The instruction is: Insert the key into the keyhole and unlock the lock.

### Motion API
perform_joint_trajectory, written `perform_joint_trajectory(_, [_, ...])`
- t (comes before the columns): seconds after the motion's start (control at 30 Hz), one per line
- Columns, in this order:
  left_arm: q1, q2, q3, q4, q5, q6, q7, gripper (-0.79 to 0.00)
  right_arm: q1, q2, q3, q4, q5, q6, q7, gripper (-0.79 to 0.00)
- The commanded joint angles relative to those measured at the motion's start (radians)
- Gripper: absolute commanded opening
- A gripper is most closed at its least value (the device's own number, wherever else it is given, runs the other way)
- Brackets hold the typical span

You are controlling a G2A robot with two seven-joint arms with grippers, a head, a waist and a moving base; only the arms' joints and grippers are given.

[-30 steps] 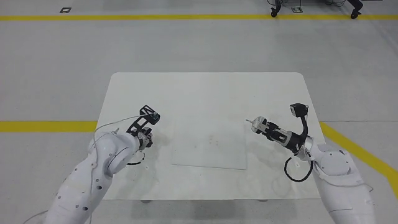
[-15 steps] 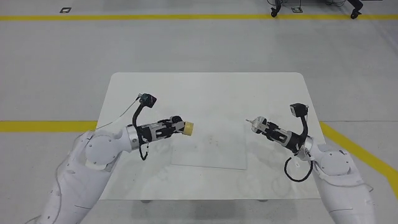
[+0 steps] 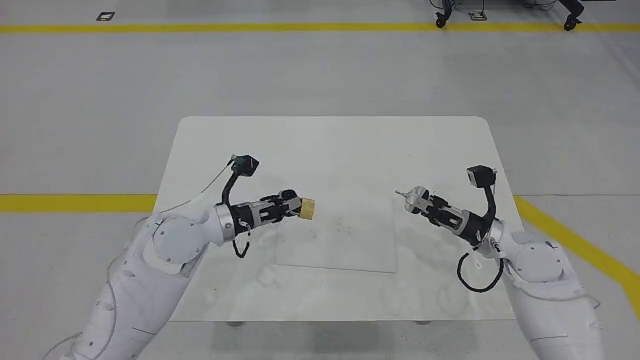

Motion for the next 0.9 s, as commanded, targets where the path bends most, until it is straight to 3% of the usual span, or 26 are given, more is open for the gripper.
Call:
perform_joint_trajectory(0.0, [-0.004, -0.012, 0.01, 0.044, -0.184, 0.002, 0.033, -0.785, 0.012, 0.001, -0.007, -0.018, 0.006, -0.019, 0.001, -0.785])
perform_joint_trajectory(0.33, [-0.221, -0.115, 0.172, 0.366, -0.694, 0.172, 0.01, -0.785, 0.111, -0.041, -0.272, -0.05, 0.006, -0.091, -0.018, -0.785])
perform_joint_trajectory(0.57, [-0.315, -0.171, 0.233, 0.524, -0.843, 0.122, -0.069, -0.785, 0.193, -0.061, -0.397, 0.03, 0.005, -0.148, 0.032, -0.785])
perform_joint_trajectory(0.87, [-0.356, -0.2, 0.245, 0.621, -0.892, 0.072, -0.161, -0.785, 0.251, -0.072, -0.444, 0.087, 0.009, -0.138, 0.015, -0.785])
